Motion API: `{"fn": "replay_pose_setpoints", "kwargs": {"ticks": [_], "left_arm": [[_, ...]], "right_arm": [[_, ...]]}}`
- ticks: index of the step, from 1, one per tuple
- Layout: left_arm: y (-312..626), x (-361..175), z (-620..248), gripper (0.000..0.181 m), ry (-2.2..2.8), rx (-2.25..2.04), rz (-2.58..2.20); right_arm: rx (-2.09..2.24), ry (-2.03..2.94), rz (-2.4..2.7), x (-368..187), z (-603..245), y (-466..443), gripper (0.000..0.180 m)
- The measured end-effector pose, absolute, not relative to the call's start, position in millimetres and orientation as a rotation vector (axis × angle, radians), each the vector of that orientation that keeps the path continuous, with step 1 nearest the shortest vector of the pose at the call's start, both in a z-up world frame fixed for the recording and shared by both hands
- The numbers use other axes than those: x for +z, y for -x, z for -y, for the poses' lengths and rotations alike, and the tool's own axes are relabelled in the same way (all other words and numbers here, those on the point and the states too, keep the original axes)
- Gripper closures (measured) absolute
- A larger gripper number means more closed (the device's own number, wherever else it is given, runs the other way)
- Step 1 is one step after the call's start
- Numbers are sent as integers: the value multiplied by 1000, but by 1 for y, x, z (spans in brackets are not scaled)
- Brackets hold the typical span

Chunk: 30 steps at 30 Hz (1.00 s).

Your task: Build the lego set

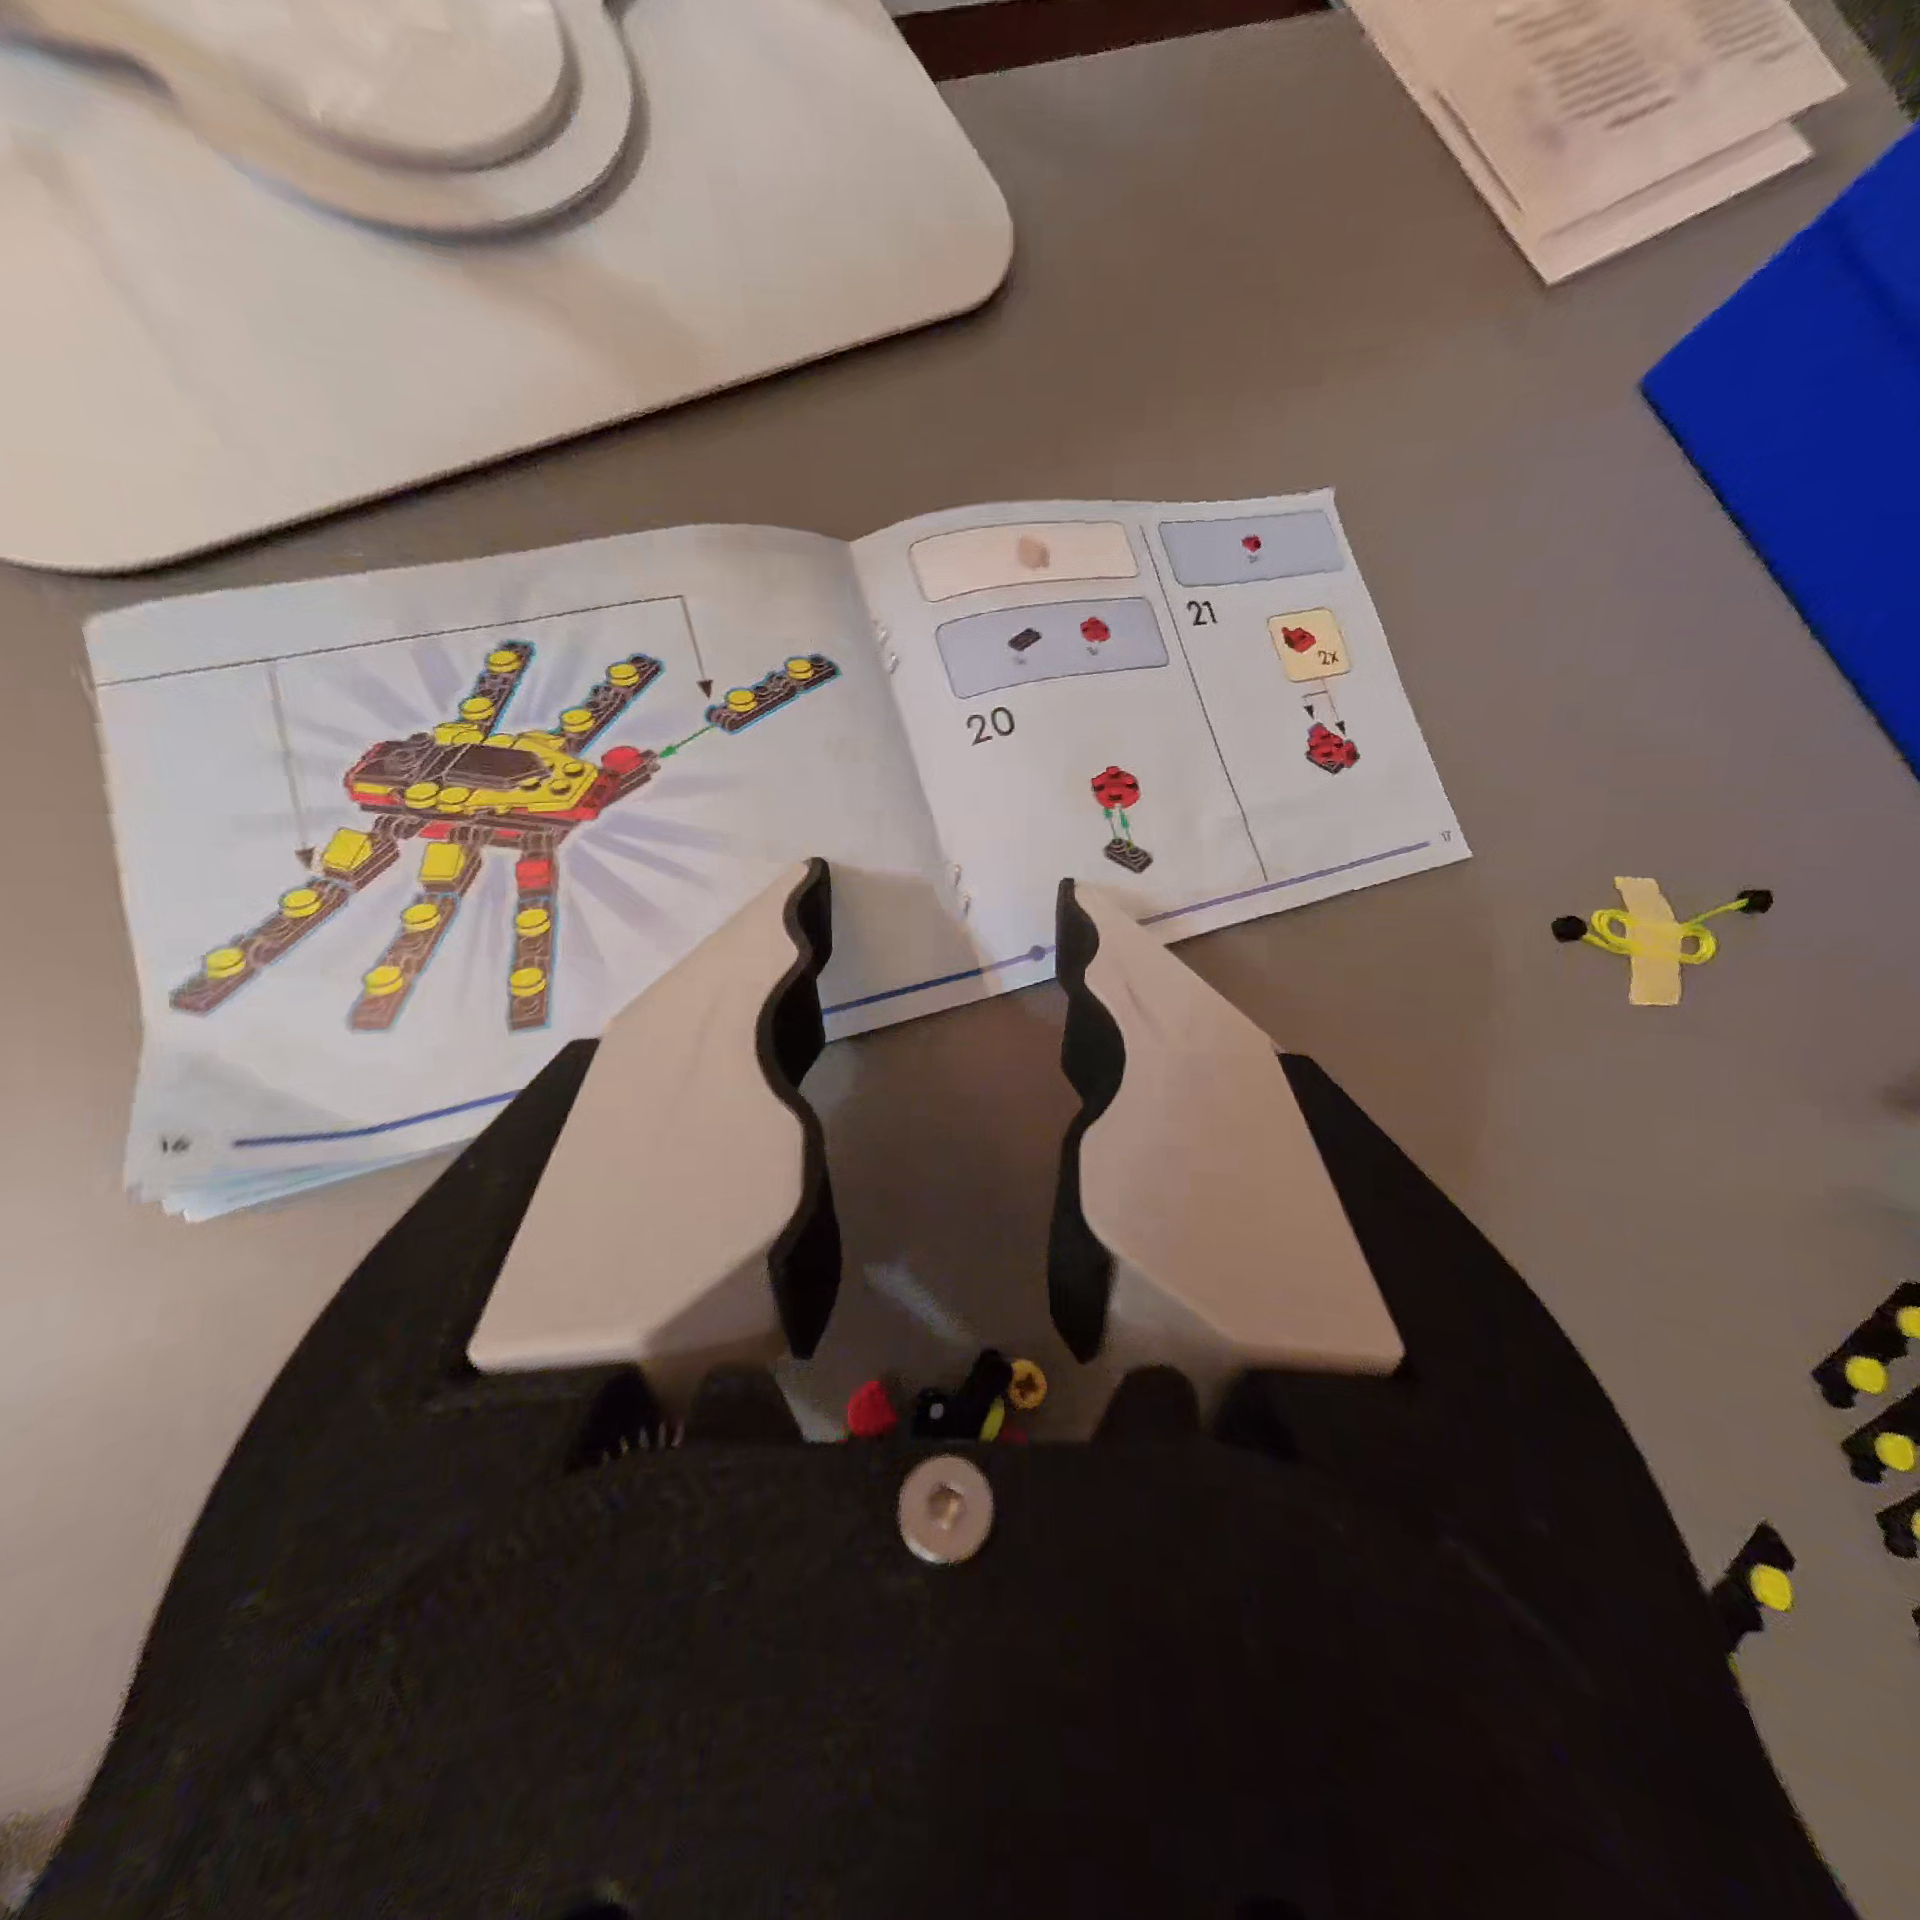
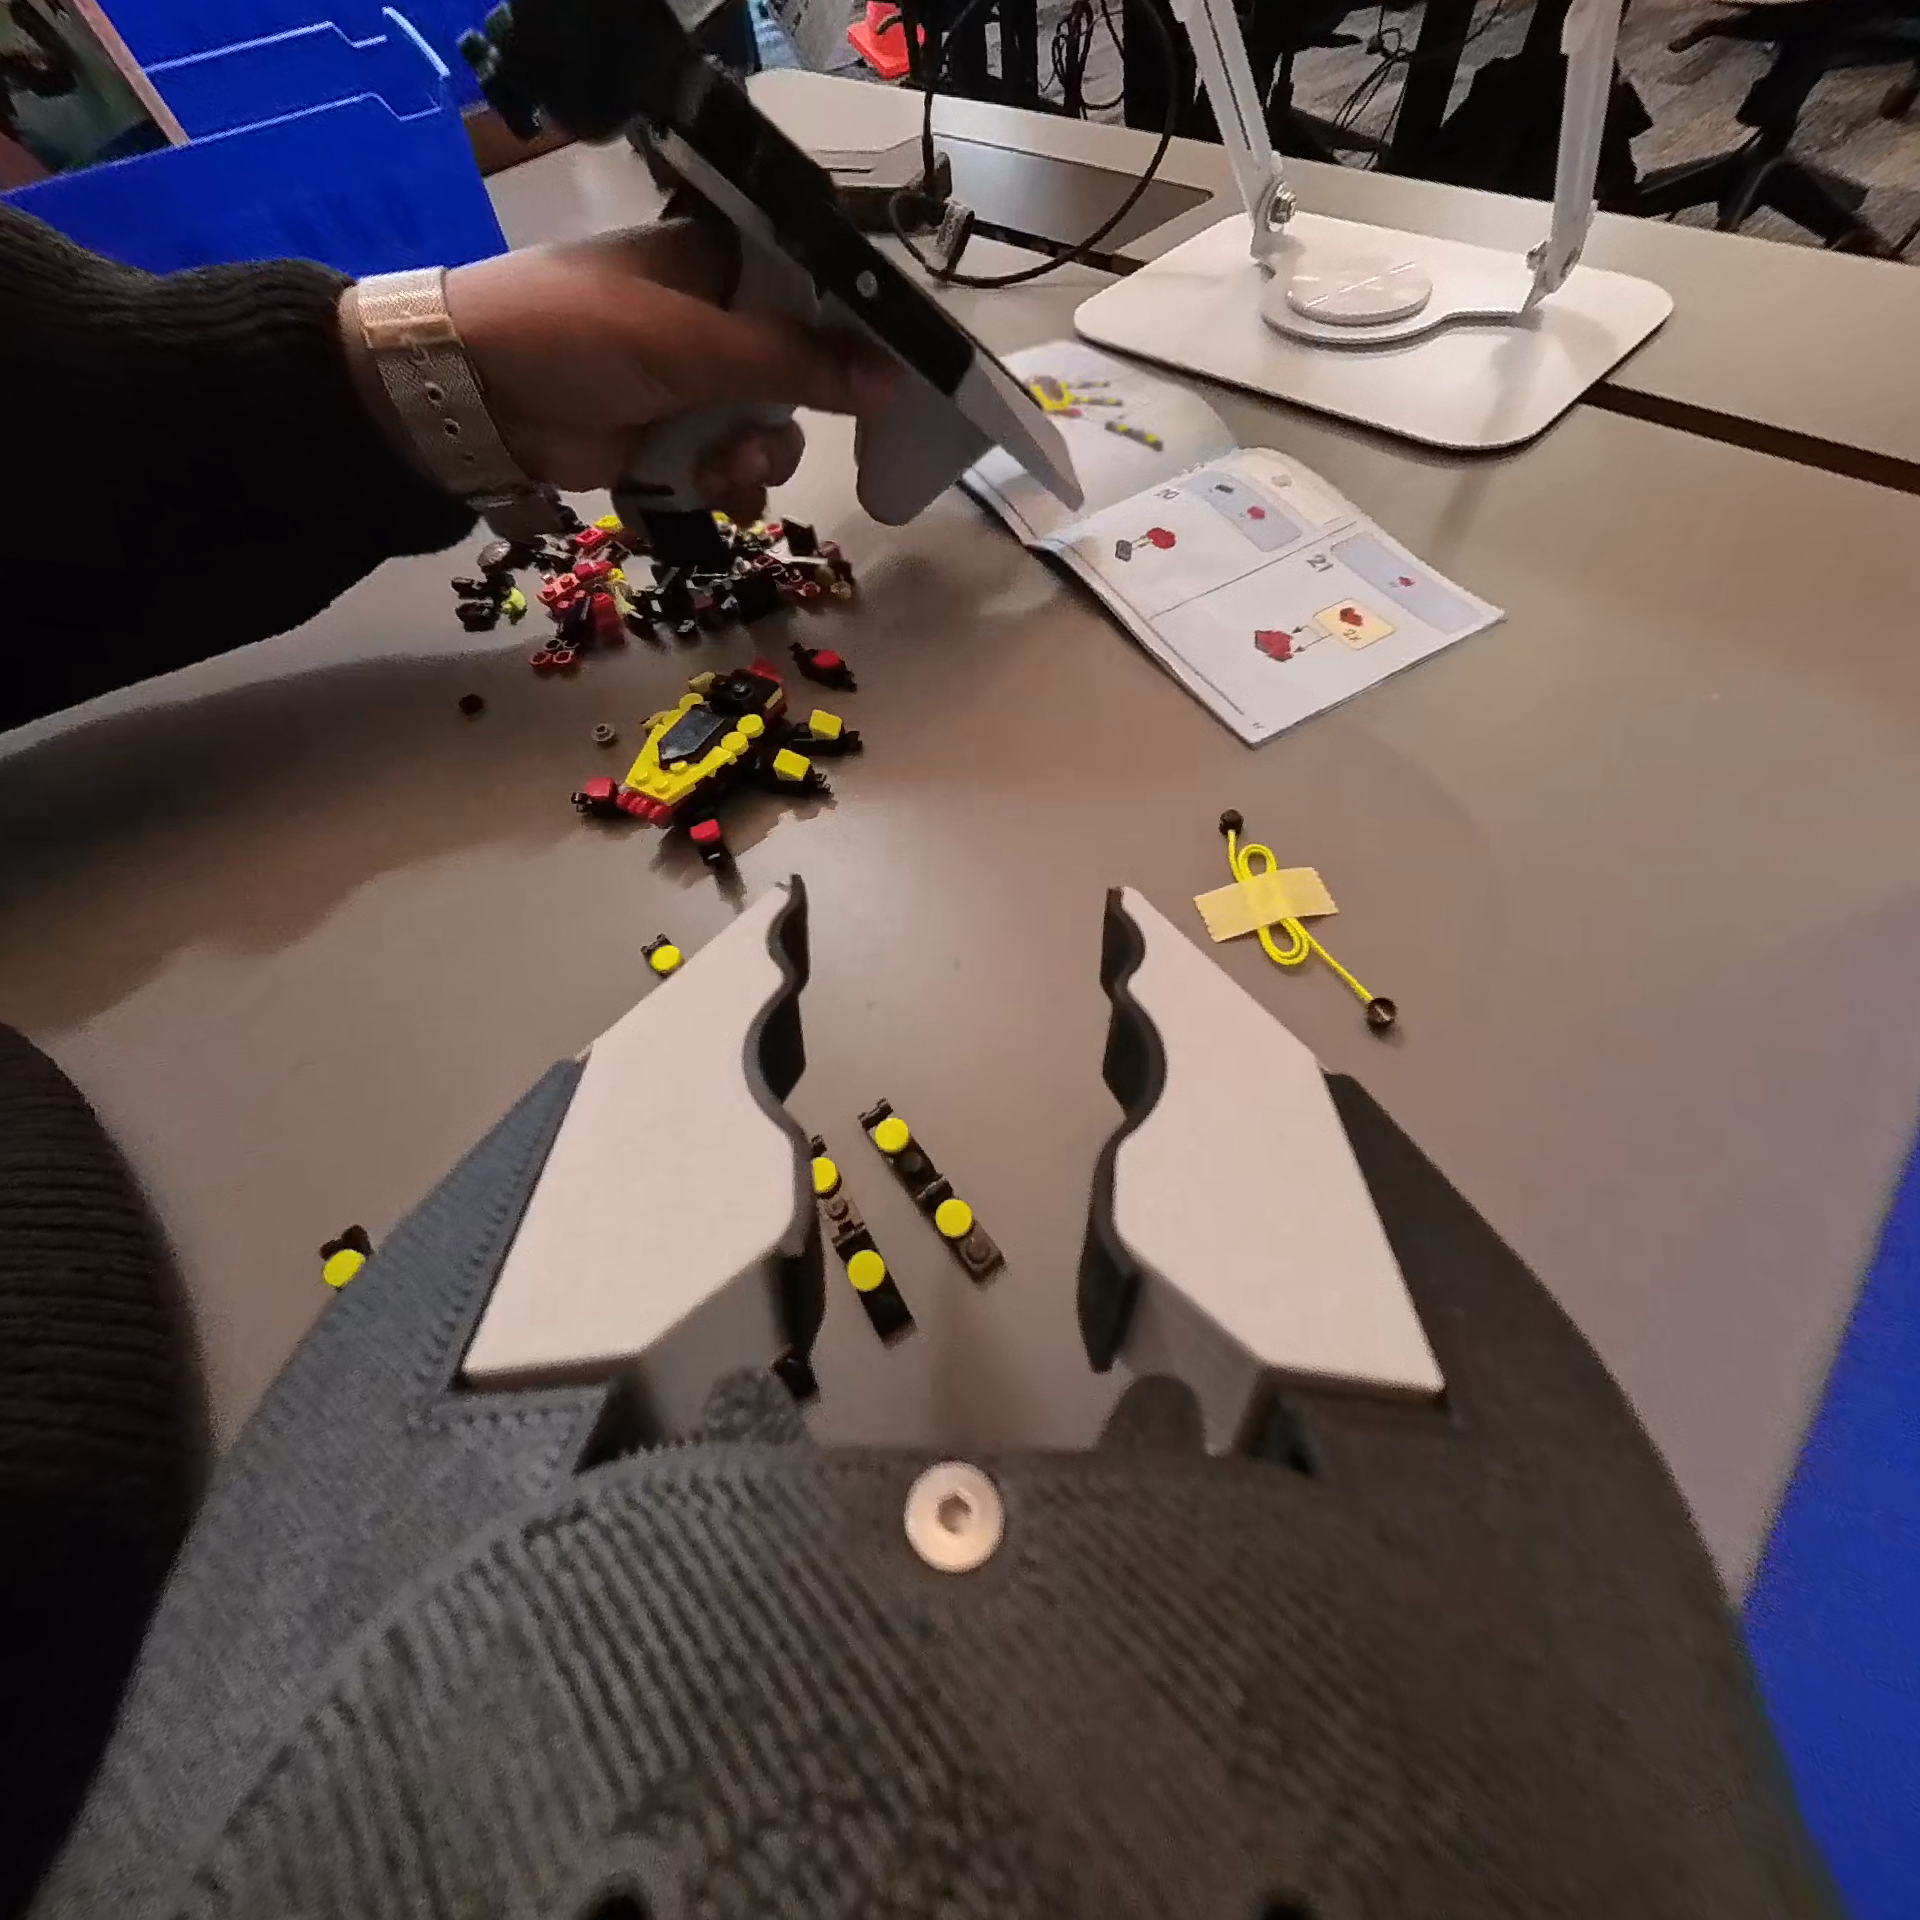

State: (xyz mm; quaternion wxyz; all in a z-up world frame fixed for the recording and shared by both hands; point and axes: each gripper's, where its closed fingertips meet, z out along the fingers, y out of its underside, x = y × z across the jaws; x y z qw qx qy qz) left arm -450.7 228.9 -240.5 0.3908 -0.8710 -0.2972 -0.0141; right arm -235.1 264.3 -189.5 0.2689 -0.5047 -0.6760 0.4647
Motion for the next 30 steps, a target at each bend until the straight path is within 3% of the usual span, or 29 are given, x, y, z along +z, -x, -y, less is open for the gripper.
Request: {"fn": "replay_pose_setpoints", "kwargs": {"ticks": [4, 16, 22, 30], "left_arm": [[451, -229, -224, 131, 2137, -138, 788], [388, -184, -169, 129, 1999, -133, 627], [312, -193, -136, 92, 2042, -203, 432], [291, -226, -142, 85, 2237, 7, 203]], "right_arm": [[1277, 1369, 1829, -190, -263, 236, 123], [1297, 1342, 1798, -180, -263, 233, 126], [1378, 1338, 1792, -173, -255, 229, 127], [1393, 1236, 1846, -162, -237, 215, 128]]}}
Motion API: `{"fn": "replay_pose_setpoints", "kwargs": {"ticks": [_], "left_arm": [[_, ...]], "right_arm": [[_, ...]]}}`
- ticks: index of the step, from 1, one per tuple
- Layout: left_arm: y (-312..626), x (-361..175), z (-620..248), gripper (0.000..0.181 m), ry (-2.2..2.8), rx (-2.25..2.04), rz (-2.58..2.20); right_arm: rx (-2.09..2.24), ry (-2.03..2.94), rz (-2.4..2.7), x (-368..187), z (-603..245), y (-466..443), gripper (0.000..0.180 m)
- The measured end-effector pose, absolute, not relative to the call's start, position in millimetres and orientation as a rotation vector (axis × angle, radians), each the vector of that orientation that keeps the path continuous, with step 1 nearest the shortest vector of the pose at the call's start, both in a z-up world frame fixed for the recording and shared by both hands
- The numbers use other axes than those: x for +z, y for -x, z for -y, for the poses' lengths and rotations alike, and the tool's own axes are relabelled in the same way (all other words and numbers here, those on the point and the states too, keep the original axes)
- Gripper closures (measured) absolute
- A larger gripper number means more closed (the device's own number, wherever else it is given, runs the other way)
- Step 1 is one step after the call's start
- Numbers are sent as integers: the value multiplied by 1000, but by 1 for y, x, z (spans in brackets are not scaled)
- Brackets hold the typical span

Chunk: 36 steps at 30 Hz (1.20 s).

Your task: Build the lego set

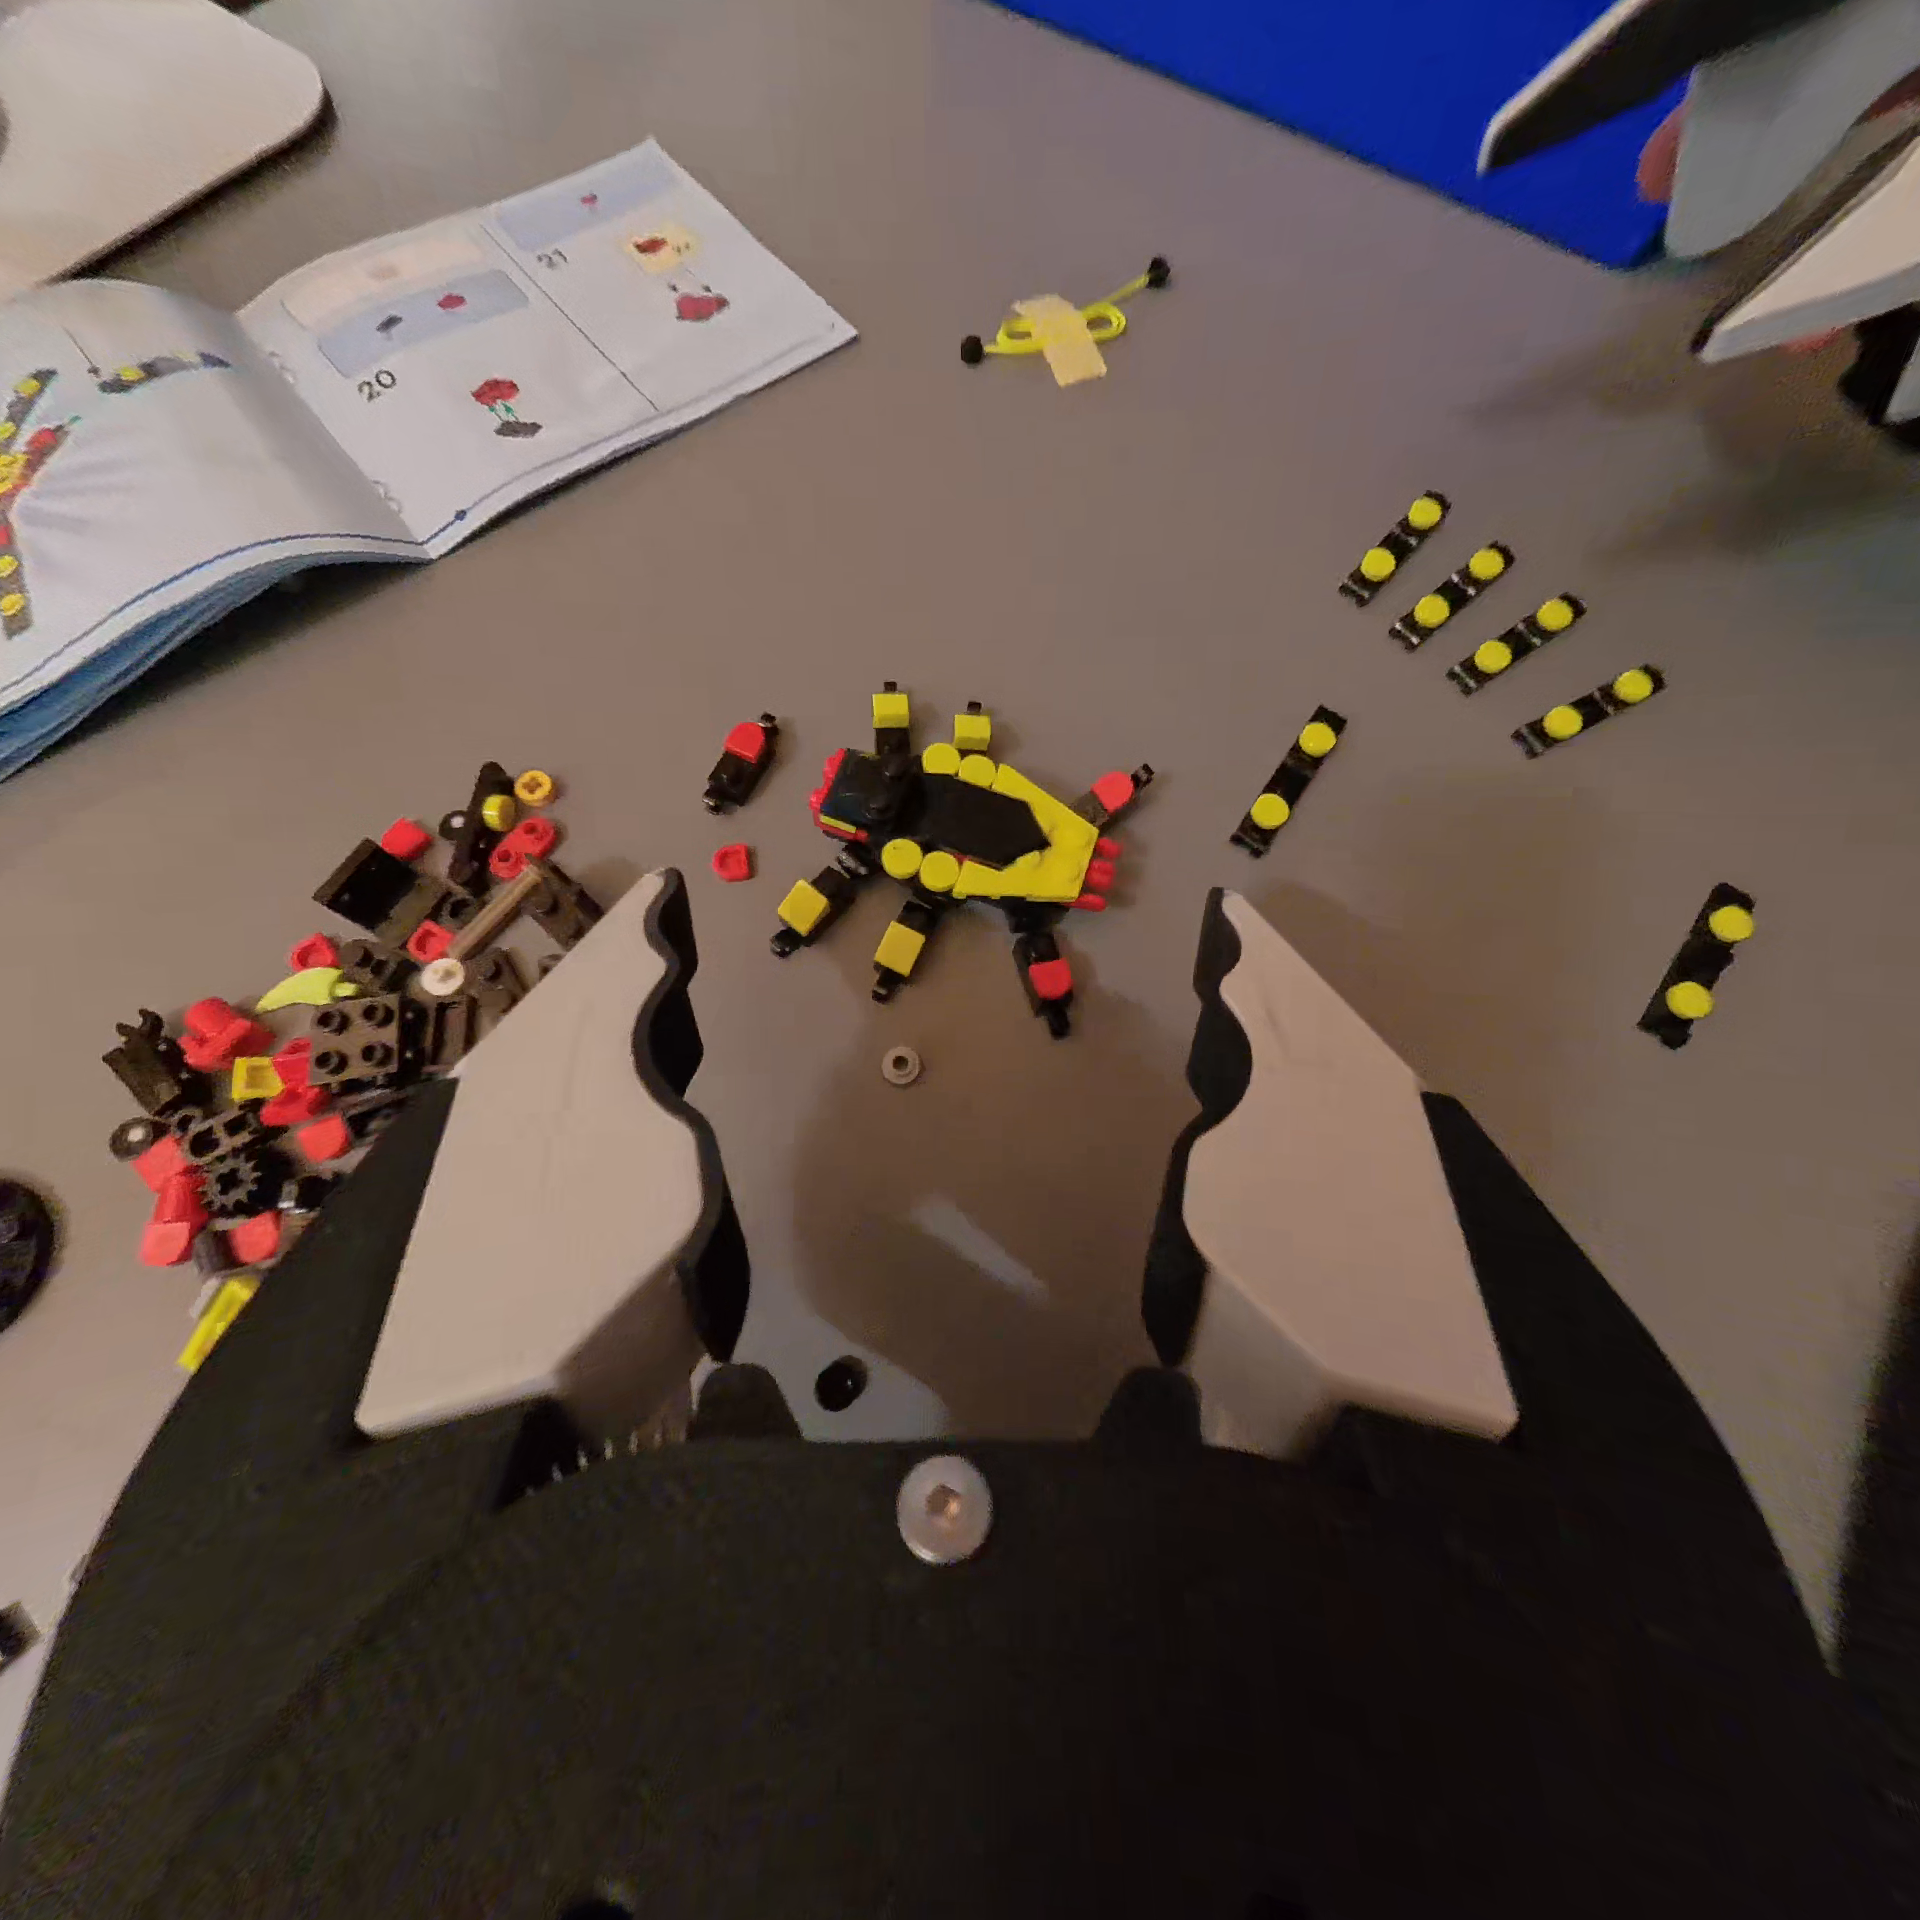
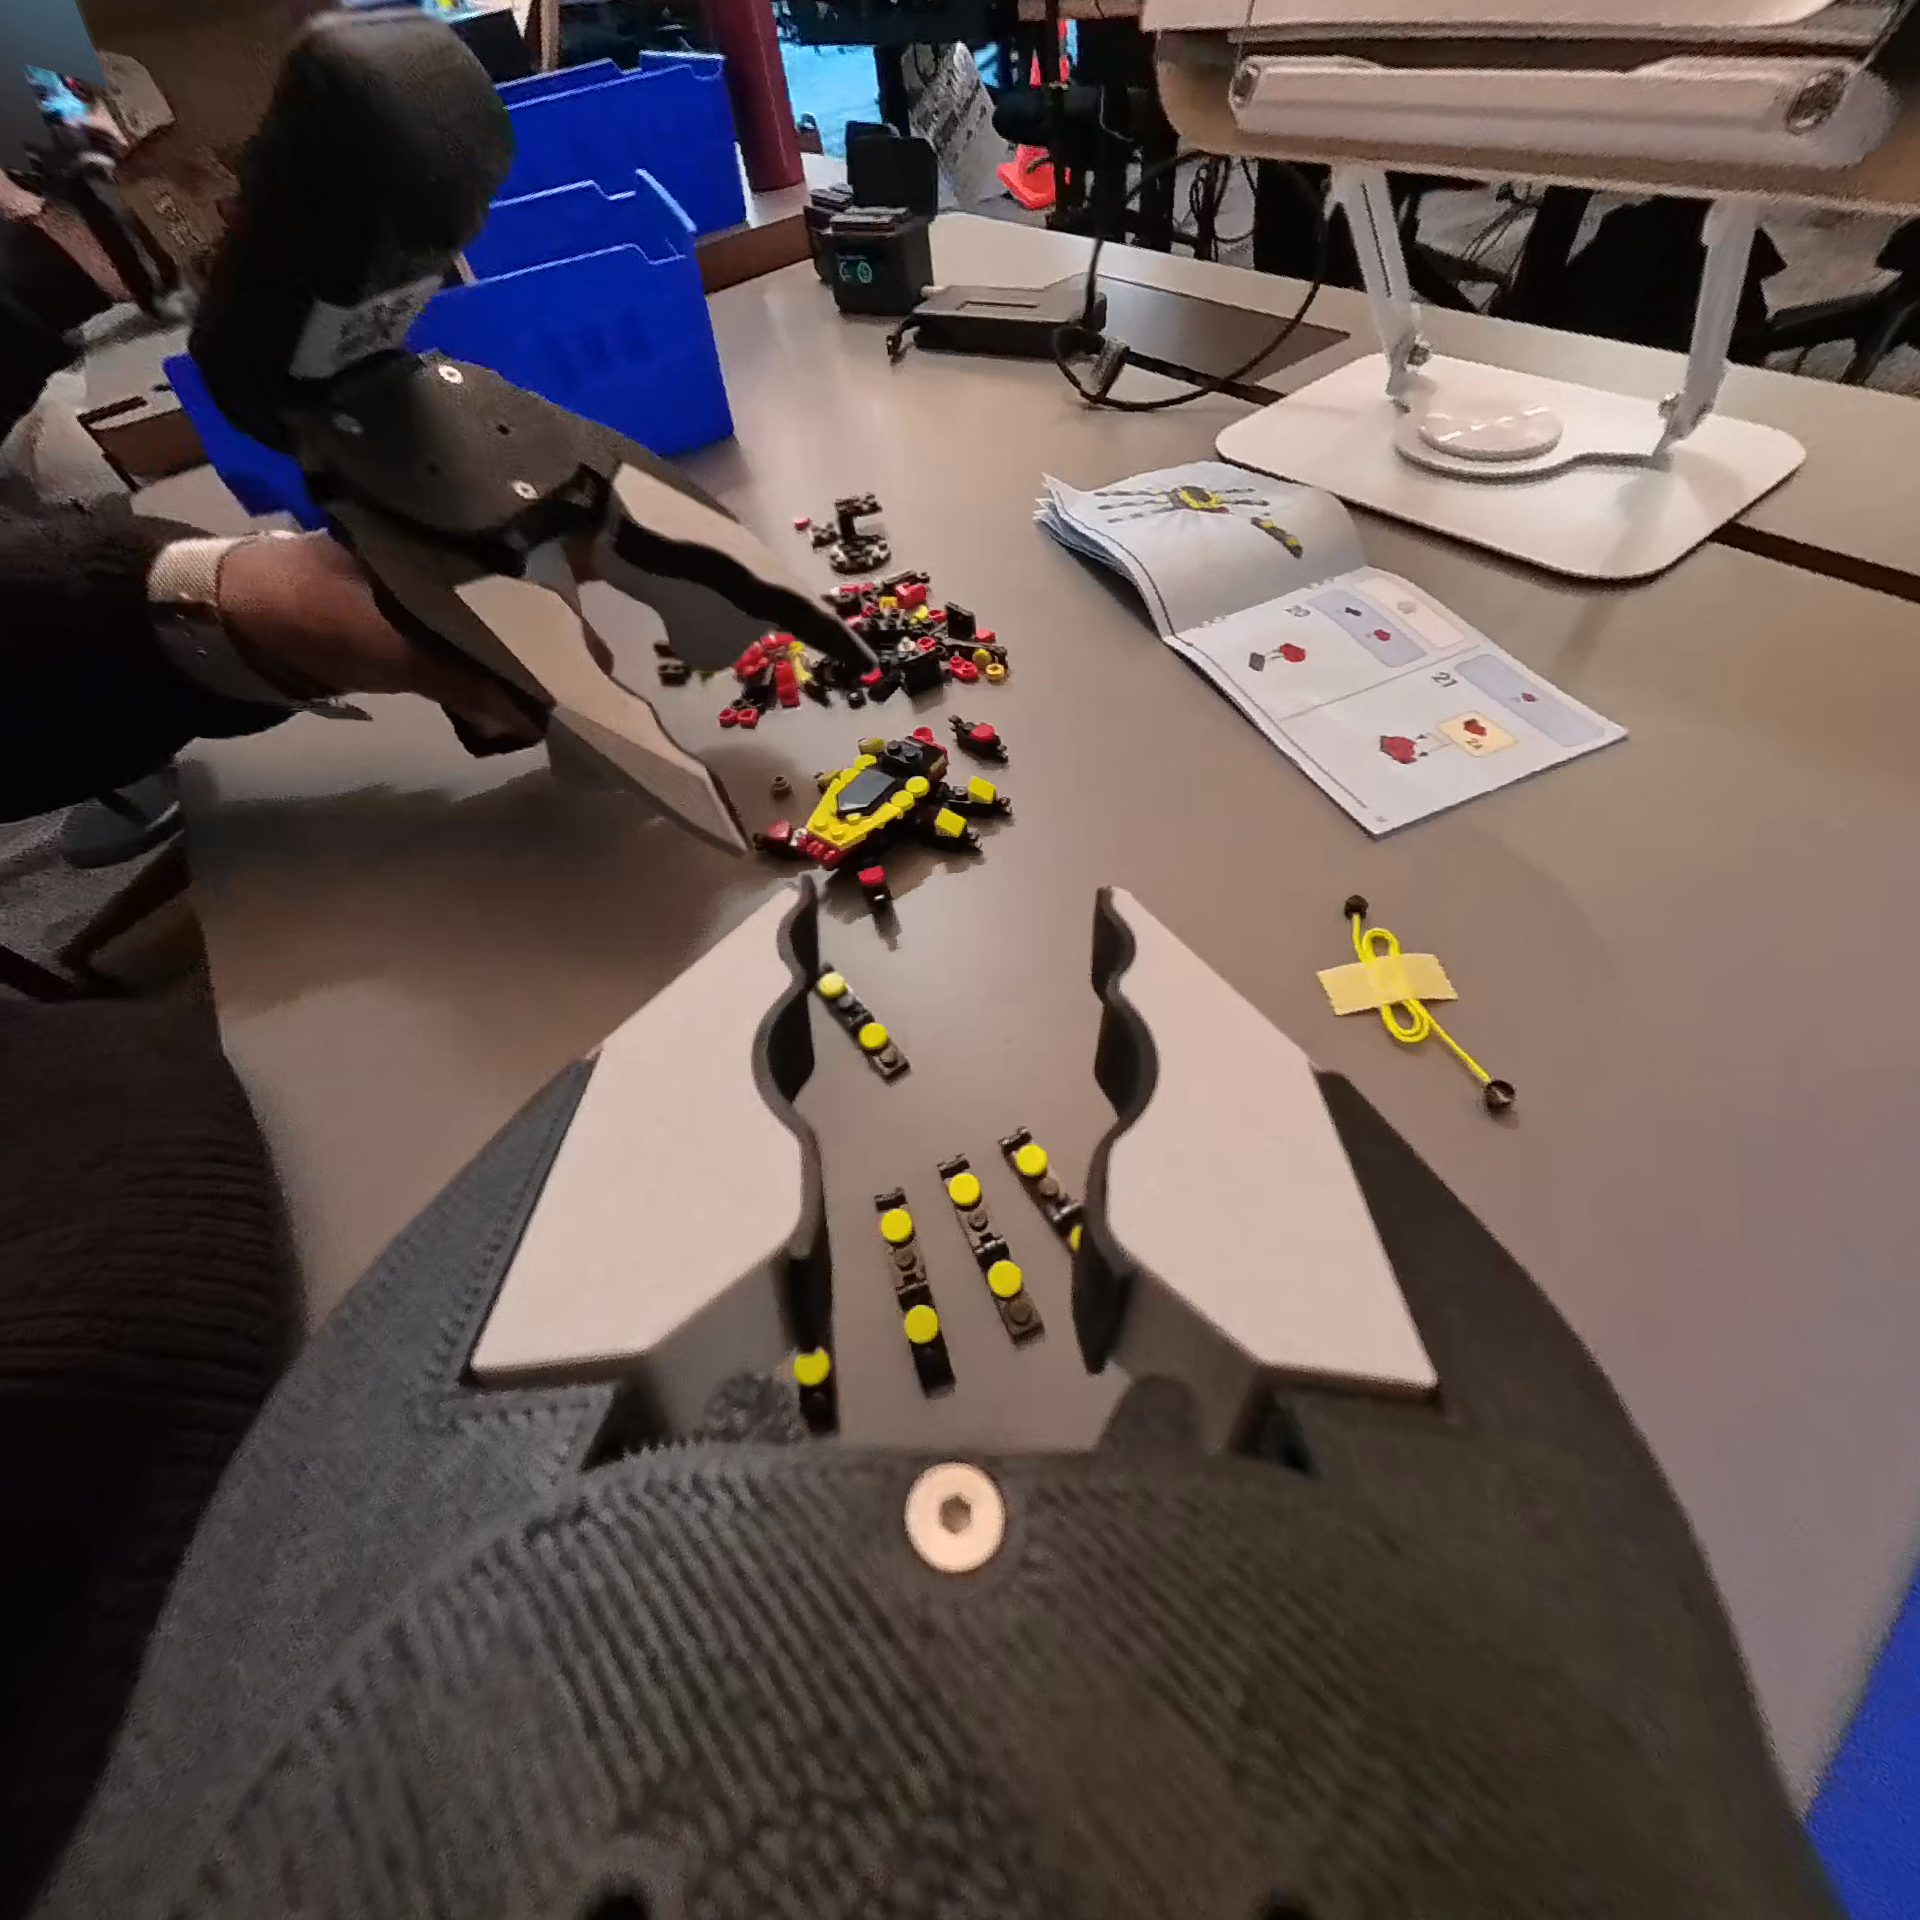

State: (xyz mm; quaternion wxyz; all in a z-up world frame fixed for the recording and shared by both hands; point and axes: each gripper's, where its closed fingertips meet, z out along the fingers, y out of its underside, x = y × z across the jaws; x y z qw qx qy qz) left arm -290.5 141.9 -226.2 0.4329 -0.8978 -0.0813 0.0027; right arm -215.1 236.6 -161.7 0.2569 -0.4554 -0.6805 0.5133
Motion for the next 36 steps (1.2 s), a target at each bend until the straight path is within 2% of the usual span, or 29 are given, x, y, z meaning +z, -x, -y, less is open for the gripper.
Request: {"fn": "replay_pose_setpoints", "kwargs": {"ticks": [8, 12, 14, 17, 21, 27, 30, 36], "left_arm": [[289, -230, -145, 86, 2258, 132, 100], [286, -225, -153, 97, 2235, 111, 62], [282, -224, -158, 101, 2229, 75, 51], [272, -225, -161, 118, 2247, 32, -7], [270, -224, -162, 124, 2261, 81, -74], [271, -231, -160, 126, 2289, 78, -78], [273, -232, -158, 136, 2287, 90, -81], [276, -234, -154, 142, 2282, 68, -33]], "right_arm": [[1351, 1188, 1841, -156, -240, 209, 129], [1327, 1210, 1825, -158, -245, 204, 130], [1291, 1212, 1839, -163, -244, 200, 139], [1242, 1209, 1921, -178, -230, 199, 152], [1136, 1132, 2096, -201, -200, 212, 157], [1014, 1008, 2258, -217, -171, 247, 178], [1010, 1001, 2287, -223, -167, 257, 180], [1007, 1012, 2317, -230, -165, 265, 180]]}}
